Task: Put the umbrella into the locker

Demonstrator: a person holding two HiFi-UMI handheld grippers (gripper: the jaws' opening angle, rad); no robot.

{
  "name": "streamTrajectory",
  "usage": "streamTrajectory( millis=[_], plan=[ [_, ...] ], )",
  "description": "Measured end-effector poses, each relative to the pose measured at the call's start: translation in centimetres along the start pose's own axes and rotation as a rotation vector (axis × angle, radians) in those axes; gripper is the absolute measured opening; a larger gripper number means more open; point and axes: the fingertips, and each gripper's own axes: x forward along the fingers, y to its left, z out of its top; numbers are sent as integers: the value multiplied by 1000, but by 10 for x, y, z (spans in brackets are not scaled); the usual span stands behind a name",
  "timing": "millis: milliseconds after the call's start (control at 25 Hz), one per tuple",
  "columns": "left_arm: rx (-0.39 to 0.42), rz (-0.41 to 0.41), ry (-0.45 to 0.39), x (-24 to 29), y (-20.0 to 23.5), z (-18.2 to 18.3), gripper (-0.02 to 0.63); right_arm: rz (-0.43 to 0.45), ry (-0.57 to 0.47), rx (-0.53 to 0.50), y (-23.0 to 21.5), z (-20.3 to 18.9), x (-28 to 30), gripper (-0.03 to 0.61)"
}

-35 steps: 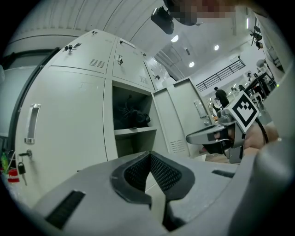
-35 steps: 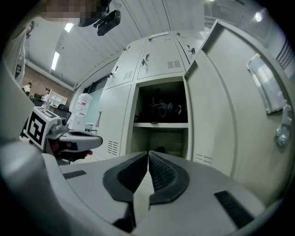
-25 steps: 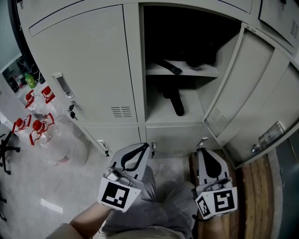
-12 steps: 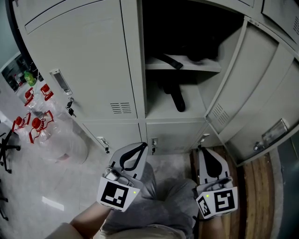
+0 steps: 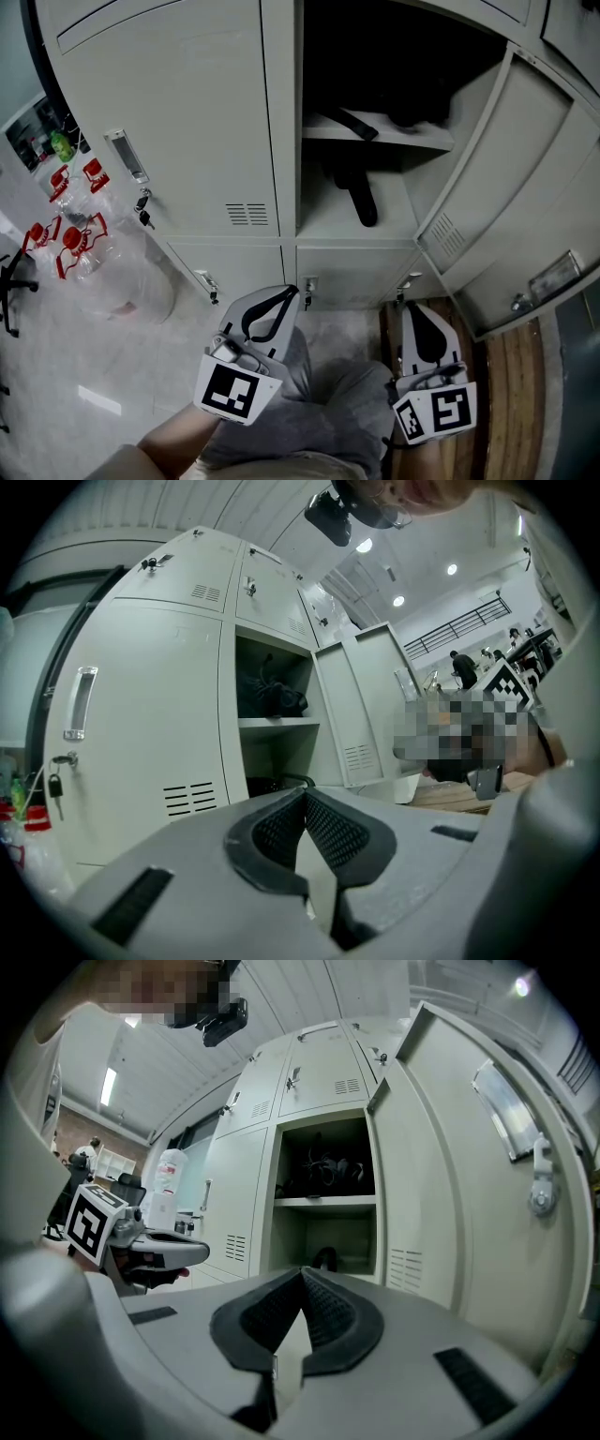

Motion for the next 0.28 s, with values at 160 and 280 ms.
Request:
streamTrajectory(
  millis=[160, 280],
  plan=[
    [4, -4, 0, -1, 1, 0, 8, 4, -1, -3, 3, 0, 0, 6],
    [21, -20, 17, -3, -1, -4, 8, -1, 2, 7, 6, -2, -2, 6]
  ],
)
